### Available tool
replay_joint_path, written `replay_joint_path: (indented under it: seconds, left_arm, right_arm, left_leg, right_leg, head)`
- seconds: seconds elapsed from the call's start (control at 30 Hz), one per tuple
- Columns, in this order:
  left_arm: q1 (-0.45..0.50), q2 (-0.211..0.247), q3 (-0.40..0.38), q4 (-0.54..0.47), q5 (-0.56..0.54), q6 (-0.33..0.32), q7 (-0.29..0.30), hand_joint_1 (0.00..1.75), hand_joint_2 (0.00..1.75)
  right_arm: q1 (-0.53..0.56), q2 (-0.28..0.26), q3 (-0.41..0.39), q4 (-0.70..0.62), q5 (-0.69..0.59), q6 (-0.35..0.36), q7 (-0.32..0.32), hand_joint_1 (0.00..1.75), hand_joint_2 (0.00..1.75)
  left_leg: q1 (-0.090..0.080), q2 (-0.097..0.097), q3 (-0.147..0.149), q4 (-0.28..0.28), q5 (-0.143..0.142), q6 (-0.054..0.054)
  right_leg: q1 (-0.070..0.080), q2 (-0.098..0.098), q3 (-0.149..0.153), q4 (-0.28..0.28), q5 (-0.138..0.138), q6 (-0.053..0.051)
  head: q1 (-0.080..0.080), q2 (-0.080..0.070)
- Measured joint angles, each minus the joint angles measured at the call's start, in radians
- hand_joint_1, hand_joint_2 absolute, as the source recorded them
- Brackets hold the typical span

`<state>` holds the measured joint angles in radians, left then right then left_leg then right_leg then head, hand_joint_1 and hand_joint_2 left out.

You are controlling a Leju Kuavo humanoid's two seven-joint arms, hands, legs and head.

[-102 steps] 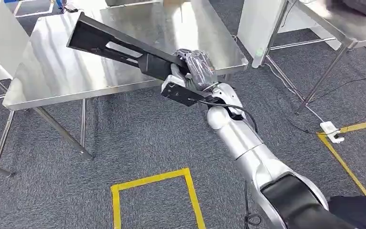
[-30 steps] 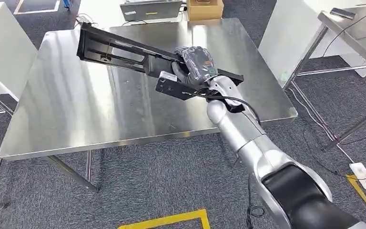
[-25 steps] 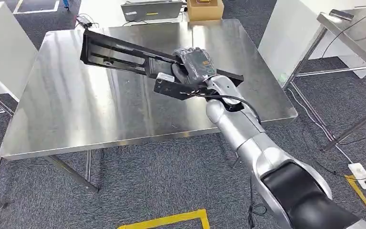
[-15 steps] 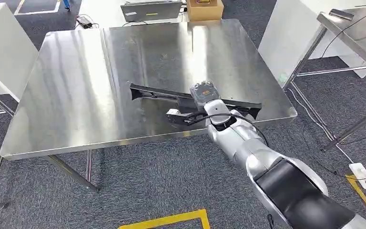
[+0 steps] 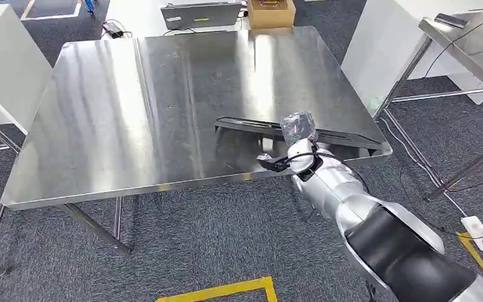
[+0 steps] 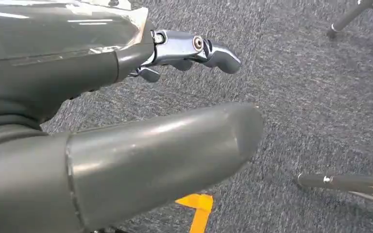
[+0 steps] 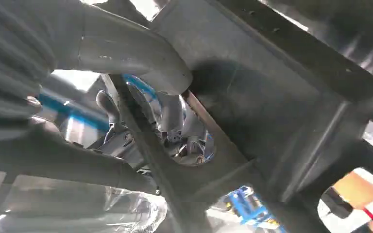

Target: Take the parts from the cabinet and place them on the table.

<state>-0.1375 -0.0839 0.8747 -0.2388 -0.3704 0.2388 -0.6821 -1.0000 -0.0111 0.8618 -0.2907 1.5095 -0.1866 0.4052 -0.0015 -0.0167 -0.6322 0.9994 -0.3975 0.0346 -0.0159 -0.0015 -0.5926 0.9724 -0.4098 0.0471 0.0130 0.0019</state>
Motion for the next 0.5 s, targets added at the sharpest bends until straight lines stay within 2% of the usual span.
replay_joint_path:
  seconds: [0.23,0.27,0.33,0.37,0.5]
  left_arm:
    - [0.0,0.001,0.0,-0.002,-0.02,0.008,0.0,0.0,0.0]
    - [0.0,0.001,0.0,-0.002,-0.025,0.015,0.001,0.0,1.75]
    - [-0.002,0.001,0.0,-0.003,-0.038,0.03,0.01,0.0,1.75]
    - [-0.003,0.0,0.0,-0.003,-0.039,0.039,0.016,0.0,0.0]
    - [-0.008,0.0,0.0,-0.007,-0.04,0.058,0.052,0.0,0.0]
  right_arm:
    - [-0.001,-0.024,0.079,0.019,0.0,-0.04,0.029,1.75,1.75]
    - [-0.002,-0.026,0.089,0.023,0.0,-0.051,0.033,0.0,0.0]
    - [-0.003,-0.026,0.104,0.027,0.0,-0.083,0.045,0.0,0.0]
    - [-0.003,-0.027,0.111,0.029,0.0,-0.095,0.048,0.0,0.0]
    - [-0.003,-0.026,0.125,0.033,0.0,-0.128,0.056,0.0,0.0]
  left_leg:
    - [0.0,0.001,0.0,0.0,0.0,0.0]
    - [0.0,0.001,0.0,0.0,0.0,0.0]
    - [0.0,0.001,0.0,0.0,0.0,0.0]
    - [0.0,0.001,0.0,0.0,0.0,0.0]
    - [0.0,0.001,0.0,0.0,0.0,0.0]
  right_leg:
    - [0.0,0.001,-0.001,0.0,0.0,0.0]
    - [0.0,0.001,-0.001,0.0,0.0,0.0]
    - [0.0,0.001,-0.001,0.0,0.0,0.0]
    - [0.0,0.001,-0.001,0.0,0.0,0.0]
    - [0.0,0.001,-0.001,0.0,0.0,0.0]
  head:
    - [0.0,0.0]
    - [0.0,0.0]
    - [0.0,0.0]
    - [0.0,0.0]
    - [0.0,0.0]
